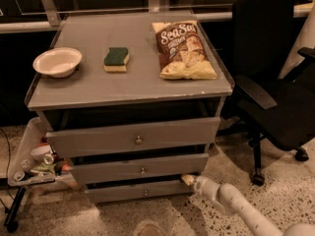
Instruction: Close bottom drawer
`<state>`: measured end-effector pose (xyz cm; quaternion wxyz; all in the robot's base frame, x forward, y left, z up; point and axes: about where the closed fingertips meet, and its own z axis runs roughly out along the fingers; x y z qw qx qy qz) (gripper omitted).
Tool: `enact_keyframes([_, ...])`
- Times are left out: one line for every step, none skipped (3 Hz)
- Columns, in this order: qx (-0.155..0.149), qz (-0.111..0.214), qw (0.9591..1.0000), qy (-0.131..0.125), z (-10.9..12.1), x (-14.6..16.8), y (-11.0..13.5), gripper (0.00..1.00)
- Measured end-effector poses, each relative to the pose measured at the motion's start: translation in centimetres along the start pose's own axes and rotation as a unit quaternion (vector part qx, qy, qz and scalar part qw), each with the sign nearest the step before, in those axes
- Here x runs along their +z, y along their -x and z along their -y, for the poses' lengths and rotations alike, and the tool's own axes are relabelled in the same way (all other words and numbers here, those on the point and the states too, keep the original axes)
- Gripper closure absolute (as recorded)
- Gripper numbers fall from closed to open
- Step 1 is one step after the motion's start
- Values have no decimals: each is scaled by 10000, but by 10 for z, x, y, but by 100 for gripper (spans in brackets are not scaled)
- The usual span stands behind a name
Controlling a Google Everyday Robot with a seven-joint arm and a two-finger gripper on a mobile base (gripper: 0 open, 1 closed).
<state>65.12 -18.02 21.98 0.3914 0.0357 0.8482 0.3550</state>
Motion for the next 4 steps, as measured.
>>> enact_keyframes([0,0,10000,0,0,0,0,100])
enact_keyframes([174,-263,9995,-67,8,-23,-8,100])
enact_keyframes([702,-519,9948,-524,38,-108,-14,100])
enact_keyframes([770,-698,9932,-515,29,-117,-31,81])
